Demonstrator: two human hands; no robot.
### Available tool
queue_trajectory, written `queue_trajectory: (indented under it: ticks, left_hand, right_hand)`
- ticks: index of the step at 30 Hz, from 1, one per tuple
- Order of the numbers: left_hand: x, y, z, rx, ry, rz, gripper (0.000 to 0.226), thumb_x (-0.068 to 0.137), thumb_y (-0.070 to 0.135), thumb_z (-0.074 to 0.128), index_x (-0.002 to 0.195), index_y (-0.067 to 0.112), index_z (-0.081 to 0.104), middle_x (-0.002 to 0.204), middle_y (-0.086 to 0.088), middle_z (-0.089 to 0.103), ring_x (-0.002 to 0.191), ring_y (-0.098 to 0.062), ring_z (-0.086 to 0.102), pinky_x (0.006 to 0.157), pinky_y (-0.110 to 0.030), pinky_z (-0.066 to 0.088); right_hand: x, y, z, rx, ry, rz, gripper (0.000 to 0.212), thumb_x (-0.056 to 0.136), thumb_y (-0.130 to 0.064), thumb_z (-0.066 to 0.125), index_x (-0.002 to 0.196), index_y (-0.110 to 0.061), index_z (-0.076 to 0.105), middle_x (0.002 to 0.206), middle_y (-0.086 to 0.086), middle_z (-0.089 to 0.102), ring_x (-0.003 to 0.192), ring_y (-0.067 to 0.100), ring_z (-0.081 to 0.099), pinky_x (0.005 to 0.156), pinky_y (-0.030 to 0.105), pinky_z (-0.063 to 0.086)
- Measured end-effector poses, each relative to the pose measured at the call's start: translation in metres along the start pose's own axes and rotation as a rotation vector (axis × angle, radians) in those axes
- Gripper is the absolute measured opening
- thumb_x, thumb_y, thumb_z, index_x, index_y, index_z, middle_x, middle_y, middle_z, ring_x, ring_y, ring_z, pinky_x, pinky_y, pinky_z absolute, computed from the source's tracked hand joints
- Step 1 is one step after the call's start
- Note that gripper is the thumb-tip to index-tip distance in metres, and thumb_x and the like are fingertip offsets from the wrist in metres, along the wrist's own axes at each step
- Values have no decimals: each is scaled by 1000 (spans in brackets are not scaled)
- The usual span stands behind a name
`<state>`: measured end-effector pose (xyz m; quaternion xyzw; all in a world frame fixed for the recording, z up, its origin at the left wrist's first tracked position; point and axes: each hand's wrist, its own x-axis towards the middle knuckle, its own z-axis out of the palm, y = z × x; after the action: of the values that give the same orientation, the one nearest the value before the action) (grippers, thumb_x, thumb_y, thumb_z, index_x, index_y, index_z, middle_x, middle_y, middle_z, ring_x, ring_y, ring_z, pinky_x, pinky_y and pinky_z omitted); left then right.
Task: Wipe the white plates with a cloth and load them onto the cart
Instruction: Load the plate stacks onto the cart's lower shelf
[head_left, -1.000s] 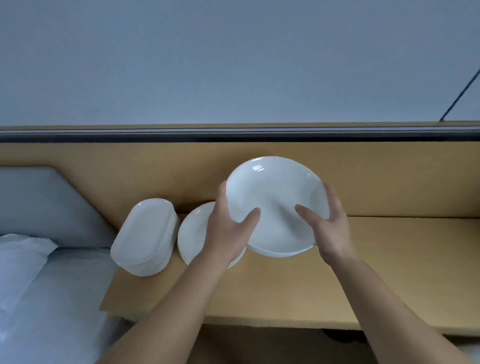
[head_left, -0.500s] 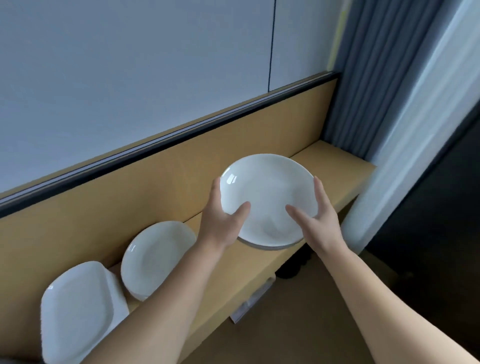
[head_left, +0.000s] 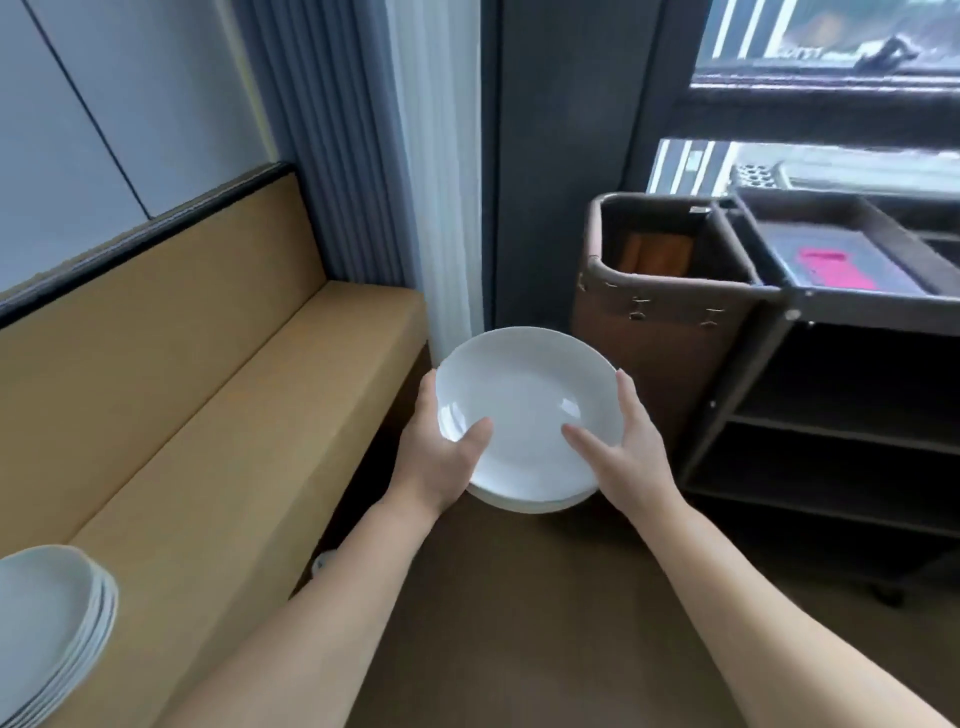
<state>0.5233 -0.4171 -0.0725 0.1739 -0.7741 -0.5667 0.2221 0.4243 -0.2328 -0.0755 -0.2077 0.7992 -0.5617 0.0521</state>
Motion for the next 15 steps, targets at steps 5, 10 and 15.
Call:
queue_trajectory:
  ticks: [5,10,15]
  left_hand:
    - [-49,28,137,-8,-182,52,52,87,35,66,131,38,39,112,19,58,105,-3,59,84,-35,58]
    - [-91,57,253,-69,-353,74,48,82,36,64,125,38,43,110,17,61,102,-2,61,79,-25,53]
    - [-104,79,339,-59,-467,89,55,78,40,63,128,35,42,110,15,62,100,0,61,72,-14,50]
  right_hand:
    - [-66,48,-136,-21,137,74,89,69,-51,68,147,-39,28,139,-14,44,125,5,44,100,27,42]
    - [-123,84,-249,-28,259,95,55,76,-38,70,123,-48,45,117,-16,57,109,5,55,78,20,47]
    - [-139,120,-329,-43,337,154,53,75,-39,69,123,-44,48,115,-13,60,109,11,58,88,38,52]
